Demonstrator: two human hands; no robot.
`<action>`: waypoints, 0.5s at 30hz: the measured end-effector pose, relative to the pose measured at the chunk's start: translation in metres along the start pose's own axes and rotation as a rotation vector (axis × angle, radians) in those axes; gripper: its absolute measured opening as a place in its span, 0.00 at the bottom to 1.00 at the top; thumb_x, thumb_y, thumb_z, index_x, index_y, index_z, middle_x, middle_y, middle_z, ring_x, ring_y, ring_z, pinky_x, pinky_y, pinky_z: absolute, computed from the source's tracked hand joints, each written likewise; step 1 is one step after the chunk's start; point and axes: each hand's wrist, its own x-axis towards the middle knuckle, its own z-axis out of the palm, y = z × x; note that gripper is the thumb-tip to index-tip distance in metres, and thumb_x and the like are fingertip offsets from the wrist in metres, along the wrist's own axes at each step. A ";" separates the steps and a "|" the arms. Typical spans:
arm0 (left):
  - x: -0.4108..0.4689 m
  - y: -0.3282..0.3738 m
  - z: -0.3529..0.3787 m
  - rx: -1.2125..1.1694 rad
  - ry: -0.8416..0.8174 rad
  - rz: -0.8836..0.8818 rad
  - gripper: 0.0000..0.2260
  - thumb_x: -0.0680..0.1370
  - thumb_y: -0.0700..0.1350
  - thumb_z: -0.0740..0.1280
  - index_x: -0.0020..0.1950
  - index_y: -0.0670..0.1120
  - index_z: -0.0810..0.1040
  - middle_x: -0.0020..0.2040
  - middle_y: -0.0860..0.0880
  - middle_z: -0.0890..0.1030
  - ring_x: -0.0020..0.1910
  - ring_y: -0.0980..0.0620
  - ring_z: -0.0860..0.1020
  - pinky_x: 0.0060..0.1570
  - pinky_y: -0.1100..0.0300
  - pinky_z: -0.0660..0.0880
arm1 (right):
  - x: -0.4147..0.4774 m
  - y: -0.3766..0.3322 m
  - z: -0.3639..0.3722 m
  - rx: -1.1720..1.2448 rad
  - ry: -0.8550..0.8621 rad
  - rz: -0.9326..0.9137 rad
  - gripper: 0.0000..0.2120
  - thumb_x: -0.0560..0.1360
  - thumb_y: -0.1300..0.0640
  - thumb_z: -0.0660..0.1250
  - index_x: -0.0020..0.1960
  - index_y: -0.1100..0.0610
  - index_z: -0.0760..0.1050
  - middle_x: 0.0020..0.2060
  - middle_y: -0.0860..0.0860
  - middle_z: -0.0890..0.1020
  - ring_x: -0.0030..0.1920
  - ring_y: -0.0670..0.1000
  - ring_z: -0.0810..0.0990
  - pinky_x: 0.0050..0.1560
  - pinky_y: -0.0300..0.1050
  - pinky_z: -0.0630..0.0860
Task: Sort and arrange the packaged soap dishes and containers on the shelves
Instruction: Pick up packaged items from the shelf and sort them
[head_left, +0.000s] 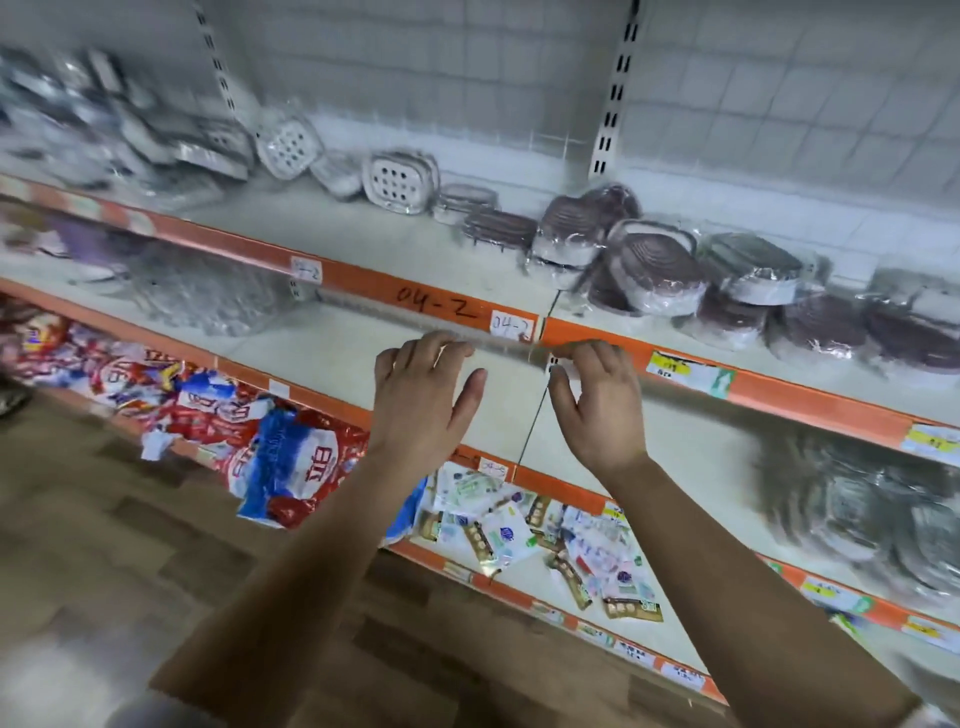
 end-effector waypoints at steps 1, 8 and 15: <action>0.004 -0.012 -0.004 0.004 0.006 -0.007 0.22 0.80 0.54 0.53 0.59 0.43 0.79 0.59 0.44 0.78 0.55 0.42 0.77 0.56 0.47 0.68 | 0.008 -0.010 0.007 0.002 0.007 -0.013 0.10 0.78 0.58 0.61 0.54 0.60 0.78 0.50 0.56 0.80 0.51 0.61 0.75 0.53 0.55 0.71; 0.041 -0.079 -0.017 0.019 0.040 -0.046 0.22 0.80 0.56 0.51 0.59 0.45 0.78 0.60 0.45 0.78 0.57 0.44 0.76 0.58 0.47 0.67 | 0.067 -0.053 0.055 0.055 0.088 -0.093 0.07 0.77 0.61 0.64 0.52 0.61 0.79 0.48 0.55 0.81 0.49 0.60 0.76 0.53 0.54 0.72; 0.117 -0.151 -0.015 0.052 0.084 -0.024 0.22 0.80 0.56 0.52 0.59 0.45 0.79 0.61 0.46 0.78 0.58 0.43 0.76 0.59 0.46 0.68 | 0.152 -0.070 0.118 0.069 0.157 -0.127 0.08 0.76 0.62 0.65 0.53 0.62 0.79 0.48 0.56 0.81 0.49 0.60 0.76 0.55 0.51 0.70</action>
